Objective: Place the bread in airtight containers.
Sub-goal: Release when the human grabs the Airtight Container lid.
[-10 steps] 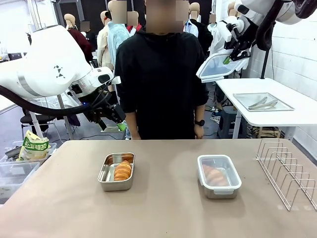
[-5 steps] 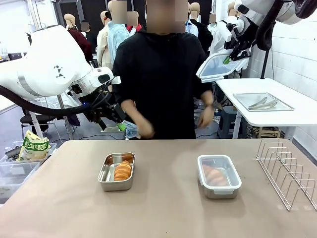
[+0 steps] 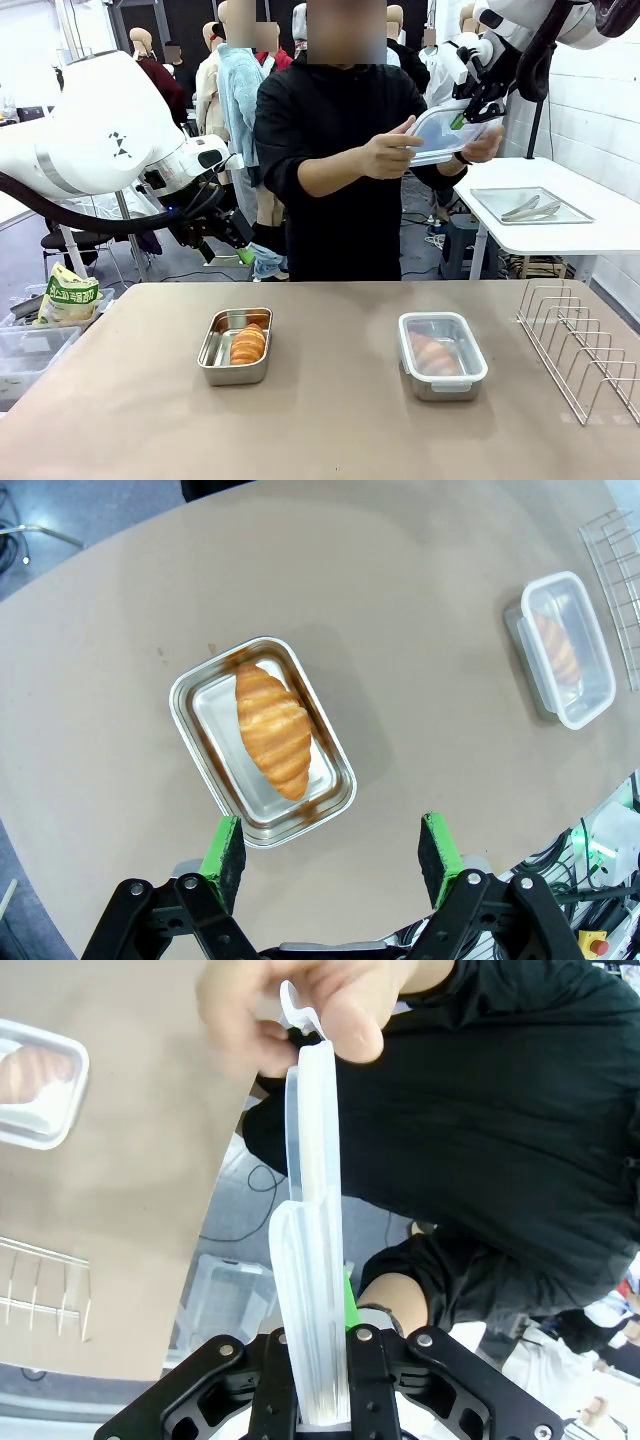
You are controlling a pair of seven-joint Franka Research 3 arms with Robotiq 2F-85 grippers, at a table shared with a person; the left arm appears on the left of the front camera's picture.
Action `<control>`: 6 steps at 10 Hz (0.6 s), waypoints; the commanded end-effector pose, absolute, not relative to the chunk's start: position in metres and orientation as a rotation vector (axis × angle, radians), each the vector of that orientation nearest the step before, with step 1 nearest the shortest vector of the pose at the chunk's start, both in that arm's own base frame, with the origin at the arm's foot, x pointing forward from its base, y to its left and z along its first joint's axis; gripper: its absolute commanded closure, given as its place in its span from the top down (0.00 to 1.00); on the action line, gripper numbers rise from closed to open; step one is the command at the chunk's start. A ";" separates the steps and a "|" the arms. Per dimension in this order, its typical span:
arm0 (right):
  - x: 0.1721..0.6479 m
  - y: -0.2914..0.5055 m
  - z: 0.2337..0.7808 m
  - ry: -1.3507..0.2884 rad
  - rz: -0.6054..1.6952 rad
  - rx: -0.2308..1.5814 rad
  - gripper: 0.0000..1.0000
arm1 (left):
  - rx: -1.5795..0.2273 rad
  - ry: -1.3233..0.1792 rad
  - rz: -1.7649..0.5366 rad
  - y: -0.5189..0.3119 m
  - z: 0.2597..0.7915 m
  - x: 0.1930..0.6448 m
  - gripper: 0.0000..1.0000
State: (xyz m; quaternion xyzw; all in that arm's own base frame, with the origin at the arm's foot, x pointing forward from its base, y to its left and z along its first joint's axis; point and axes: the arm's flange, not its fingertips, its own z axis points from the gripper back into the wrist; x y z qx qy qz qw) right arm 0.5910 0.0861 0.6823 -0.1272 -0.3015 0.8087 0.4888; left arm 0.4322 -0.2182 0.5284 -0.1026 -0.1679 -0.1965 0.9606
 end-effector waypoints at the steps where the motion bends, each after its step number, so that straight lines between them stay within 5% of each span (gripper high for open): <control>1: 0.590 0.086 0.683 -0.734 1.953 -0.309 0.00 | -0.199 -0.342 -0.392 -0.217 0.529 0.431 0.90; 6: 0.590 0.086 0.683 -0.734 1.953 -0.309 0.00 | -0.199 -0.342 -0.392 -0.217 0.529 0.431 0.90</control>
